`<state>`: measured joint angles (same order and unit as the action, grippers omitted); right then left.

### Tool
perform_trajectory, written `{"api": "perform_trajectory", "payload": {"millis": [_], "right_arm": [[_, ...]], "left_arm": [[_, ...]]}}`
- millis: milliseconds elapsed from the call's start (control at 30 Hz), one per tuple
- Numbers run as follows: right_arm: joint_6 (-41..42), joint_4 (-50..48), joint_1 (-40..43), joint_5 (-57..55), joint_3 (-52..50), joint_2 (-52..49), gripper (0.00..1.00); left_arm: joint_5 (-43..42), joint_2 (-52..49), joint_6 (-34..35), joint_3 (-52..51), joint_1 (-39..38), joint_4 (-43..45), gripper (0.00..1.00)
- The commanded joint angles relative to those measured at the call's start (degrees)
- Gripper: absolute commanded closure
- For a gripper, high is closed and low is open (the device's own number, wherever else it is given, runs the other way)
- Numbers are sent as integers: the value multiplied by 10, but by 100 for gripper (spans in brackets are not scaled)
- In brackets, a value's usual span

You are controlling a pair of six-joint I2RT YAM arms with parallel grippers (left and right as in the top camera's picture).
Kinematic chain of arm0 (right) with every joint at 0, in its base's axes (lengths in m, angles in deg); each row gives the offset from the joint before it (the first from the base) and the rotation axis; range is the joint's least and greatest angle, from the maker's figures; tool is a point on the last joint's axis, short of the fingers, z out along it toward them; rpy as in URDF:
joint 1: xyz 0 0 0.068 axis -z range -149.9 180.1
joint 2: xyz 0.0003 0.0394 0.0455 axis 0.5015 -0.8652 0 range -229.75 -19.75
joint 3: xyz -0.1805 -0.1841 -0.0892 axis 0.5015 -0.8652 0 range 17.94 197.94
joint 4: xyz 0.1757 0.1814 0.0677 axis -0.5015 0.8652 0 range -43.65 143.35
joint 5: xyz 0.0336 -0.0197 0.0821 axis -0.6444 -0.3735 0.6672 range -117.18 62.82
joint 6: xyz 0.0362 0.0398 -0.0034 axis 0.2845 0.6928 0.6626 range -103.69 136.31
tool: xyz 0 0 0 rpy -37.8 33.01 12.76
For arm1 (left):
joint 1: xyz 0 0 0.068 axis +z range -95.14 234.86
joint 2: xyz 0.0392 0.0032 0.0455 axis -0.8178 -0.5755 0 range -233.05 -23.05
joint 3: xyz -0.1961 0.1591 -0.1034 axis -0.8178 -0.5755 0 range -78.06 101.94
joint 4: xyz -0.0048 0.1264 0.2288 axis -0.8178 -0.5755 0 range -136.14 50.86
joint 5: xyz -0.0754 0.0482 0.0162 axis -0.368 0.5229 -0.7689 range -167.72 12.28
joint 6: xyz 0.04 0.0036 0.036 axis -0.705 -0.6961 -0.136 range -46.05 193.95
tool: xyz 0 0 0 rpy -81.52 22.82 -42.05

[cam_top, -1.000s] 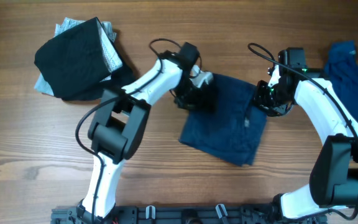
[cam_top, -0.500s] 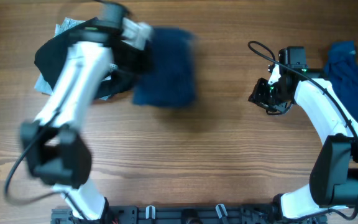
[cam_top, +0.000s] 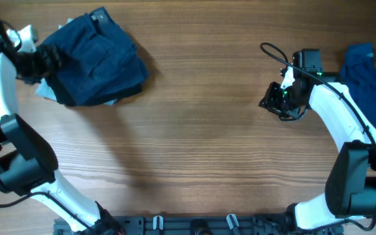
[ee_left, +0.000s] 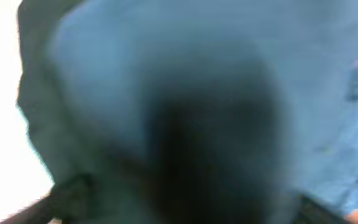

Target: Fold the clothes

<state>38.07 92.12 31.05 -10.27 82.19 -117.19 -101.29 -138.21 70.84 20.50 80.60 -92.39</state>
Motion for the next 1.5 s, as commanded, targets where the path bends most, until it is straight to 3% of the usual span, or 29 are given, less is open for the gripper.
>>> {"api": "perform_trajectory", "payload": {"millis": [0, 67, 200, 400, 500, 533, 800, 967, 1067, 1300, 1467], "right_arm": [[-9, -1, -2, 12, -1, 4, 68], [-43, -3, -2, 22, 14, 26, 67], [-119, -17, -2, 104, 30, 136, 57], [-128, -16, -2, 166, 30, 364, 45], [-128, -16, -2, 165, 29, 459, 23], [-128, -16, -2, 160, 29, 483, 1], [-107, -9, -2, 149, 29, 580, 0], [35, -1, -2, 149, 29, 561, 0], [72, 21, -2, 147, 29, 551, 0], [68, 16, -12, -62, 23, 567, 0], [50, -53, -15, -169, -80, 661, 0]], "left_arm": [[5, 29, -3, 2, 10, -18, 0], [-16, 89, 7, 6, 5, -39, 0], [-18, 223, -12, 10, -48, -105, 0], [46, 382, -11, 10, -196, -230, 0], [82, 416, -9, 10, -262, -263, 0], [88, 420, -9, 9, -274, -266, 0], [91, 405, -10, 8, -298, -269, 0], [91, 405, -10, 8, -298, -269, 0], [91, 405, -10, 8, -298, -269, 0], [91, 405, -10, 8, -298, -269, 0], [91, 405, -10, 8, -298, -270, 0]]}}
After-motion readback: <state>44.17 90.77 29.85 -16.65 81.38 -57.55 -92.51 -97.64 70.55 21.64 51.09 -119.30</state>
